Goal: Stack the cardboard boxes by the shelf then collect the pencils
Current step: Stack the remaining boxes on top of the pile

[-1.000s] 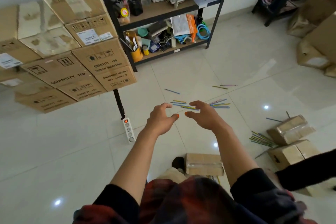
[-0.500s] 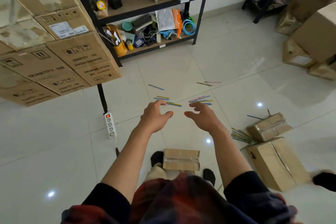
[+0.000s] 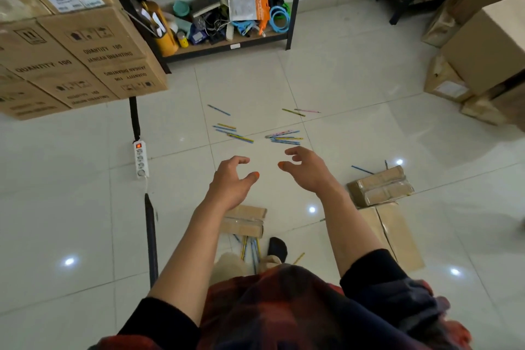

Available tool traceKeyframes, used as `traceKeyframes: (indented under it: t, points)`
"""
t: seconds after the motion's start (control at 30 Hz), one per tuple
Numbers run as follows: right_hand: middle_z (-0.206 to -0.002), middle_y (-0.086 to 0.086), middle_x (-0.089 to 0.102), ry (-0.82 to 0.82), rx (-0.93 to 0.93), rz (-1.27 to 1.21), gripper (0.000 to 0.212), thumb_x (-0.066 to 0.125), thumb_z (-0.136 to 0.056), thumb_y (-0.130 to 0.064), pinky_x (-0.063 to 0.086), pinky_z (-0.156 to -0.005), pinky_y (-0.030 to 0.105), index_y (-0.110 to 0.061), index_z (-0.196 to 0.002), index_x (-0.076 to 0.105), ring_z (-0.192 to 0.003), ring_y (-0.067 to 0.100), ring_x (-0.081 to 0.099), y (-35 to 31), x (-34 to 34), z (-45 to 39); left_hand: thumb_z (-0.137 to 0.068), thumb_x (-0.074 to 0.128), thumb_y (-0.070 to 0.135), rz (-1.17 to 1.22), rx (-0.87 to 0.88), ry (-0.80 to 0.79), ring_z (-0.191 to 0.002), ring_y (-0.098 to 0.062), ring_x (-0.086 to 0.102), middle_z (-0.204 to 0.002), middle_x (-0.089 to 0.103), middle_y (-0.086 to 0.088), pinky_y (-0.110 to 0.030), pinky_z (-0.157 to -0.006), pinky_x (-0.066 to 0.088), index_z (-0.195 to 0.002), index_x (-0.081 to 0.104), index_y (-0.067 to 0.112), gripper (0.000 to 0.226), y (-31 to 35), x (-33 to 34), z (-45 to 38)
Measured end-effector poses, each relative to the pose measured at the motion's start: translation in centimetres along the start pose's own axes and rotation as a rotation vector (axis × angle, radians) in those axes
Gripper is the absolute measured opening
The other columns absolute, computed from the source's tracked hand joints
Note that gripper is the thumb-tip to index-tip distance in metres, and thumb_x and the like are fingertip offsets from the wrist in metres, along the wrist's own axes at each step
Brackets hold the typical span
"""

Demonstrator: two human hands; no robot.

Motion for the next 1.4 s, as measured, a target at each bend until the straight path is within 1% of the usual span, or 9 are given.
traceKeyframes:
  t: [0.27, 0.53, 0.63, 0.83, 1.1, 1.17, 1.23, 1.3, 1.4]
  points:
    - [-0.139, 0.008, 0.052, 0.001, -0.043, 0.004, 0.047, 0.064, -0.093, -0.034, 0.040, -0.083, 0.026, -0.022, -0.137, 0.052, -0.122, 0.020, 0.052, 4.1, -0.3, 3.1, -0.092, 0.064, 0.036, -0.021, 0.017, 0.023, -0.130, -0.021, 0.045, -0.142, 0.044, -0.001, -0.037, -0.107, 0.036, -0.132, 0.051, 0.027, 0.044, 0.4, 3.5, 3.4]
    - [-0.133, 0.007, 0.056, 0.030, 0.005, -0.049, 0.044, 0.066, -0.091, -0.034, 0.041, -0.086, 0.027, -0.022, -0.132, 0.057, -0.121, 0.018, 0.053, 12.4, -0.5, 7.5, -0.090, 0.066, 0.033, -0.074, 0.043, -0.052, -0.131, -0.019, 0.044, -0.141, 0.045, 0.000, -0.027, -0.101, 0.033, -0.130, 0.054, 0.025, 0.043, -1.0, 11.3, 8.8]
    - [-0.132, 0.008, 0.056, 0.018, 0.016, -0.064, 0.044, 0.068, -0.090, -0.033, 0.044, -0.089, 0.029, -0.021, -0.131, 0.058, -0.120, 0.018, 0.053, 15.0, -1.2, 8.5, -0.089, 0.066, 0.034, -0.089, 0.012, -0.080, -0.130, -0.020, 0.045, -0.142, 0.044, -0.002, -0.029, -0.104, 0.036, -0.131, 0.054, 0.026, 0.044, -1.5, 13.6, 10.0]
    - [-0.133, 0.010, 0.056, 0.009, 0.073, -0.066, 0.045, 0.068, -0.089, -0.030, 0.040, -0.096, 0.029, -0.018, -0.131, 0.057, -0.125, 0.018, 0.052, 22.1, -7.3, 7.8, -0.088, 0.067, 0.036, -0.115, -0.029, -0.088, -0.127, -0.023, 0.047, -0.138, 0.045, -0.005, -0.039, -0.107, 0.039, -0.129, 0.053, 0.026, 0.045, 1.9, 20.2, 9.5]
    - [-0.128, 0.012, 0.060, -0.022, 0.148, -0.068, 0.042, 0.066, -0.091, -0.027, 0.036, -0.091, 0.023, -0.013, -0.129, 0.059, -0.121, 0.022, 0.054, 33.3, -16.8, 5.3, -0.089, 0.066, 0.031, -0.085, -0.067, -0.083, -0.134, -0.020, 0.042, -0.143, 0.044, -0.005, -0.039, -0.110, 0.034, -0.137, 0.046, 0.023, 0.053, 8.6, 34.3, 8.7]
    - [-0.130, 0.012, 0.056, 0.025, 0.164, -0.070, 0.043, 0.066, -0.090, -0.028, 0.035, -0.092, 0.022, -0.014, -0.131, 0.058, -0.123, 0.024, 0.052, 36.1, -18.6, 4.6, -0.091, 0.064, 0.031, -0.099, -0.044, -0.007, -0.142, -0.022, 0.032, -0.152, 0.035, -0.005, -0.040, -0.115, 0.028, -0.146, 0.038, 0.023, 0.061, 9.7, 36.5, 8.8]
    - [-0.143, 0.011, 0.044, 0.136, 0.200, -0.039, 0.055, 0.066, -0.089, -0.033, 0.032, -0.105, 0.031, -0.017, -0.139, 0.049, -0.132, 0.030, 0.043, 39.4, -19.9, 4.1, -0.091, 0.062, 0.042, -0.290, -0.032, 0.074, -0.150, -0.029, 0.007, -0.164, 0.009, -0.006, -0.046, -0.119, 0.016, -0.155, 0.018, 0.025, 0.080, 10.6, 37.7, 8.8]
    - [-0.158, 0.008, 0.024, 0.250, 0.288, 0.038, 0.071, 0.063, -0.088, -0.045, 0.026, -0.113, 0.044, -0.024, -0.149, 0.034, -0.144, 0.036, 0.023, 43.5, -21.6, 4.2, -0.088, 0.058, 0.057, -0.515, 0.046, 0.072, -0.148, -0.034, -0.018, -0.163, -0.018, -0.003, -0.054, -0.117, 0.002, -0.156, -0.003, 0.030, 0.095, 12.3, 40.8, 7.9]
    - [-0.164, 0.004, 0.006, 0.330, 0.369, 0.044, 0.082, 0.059, -0.088, -0.055, 0.018, -0.117, 0.051, -0.030, -0.154, 0.019, -0.149, 0.037, 0.003, 48.5, -22.6, 3.4, -0.087, 0.054, 0.063, -0.574, 0.195, 0.029, -0.145, -0.036, -0.026, -0.160, -0.027, -0.002, -0.058, -0.116, -0.004, -0.155, -0.010, 0.033, 0.098, 14.9, 46.4, 4.6]
Point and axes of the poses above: each hand's wrist, its own z-axis away from the middle knuckle, its own x-axis out of the palm, y = z × x, the point moved 8 cm from there along -z, towards the middle knuckle
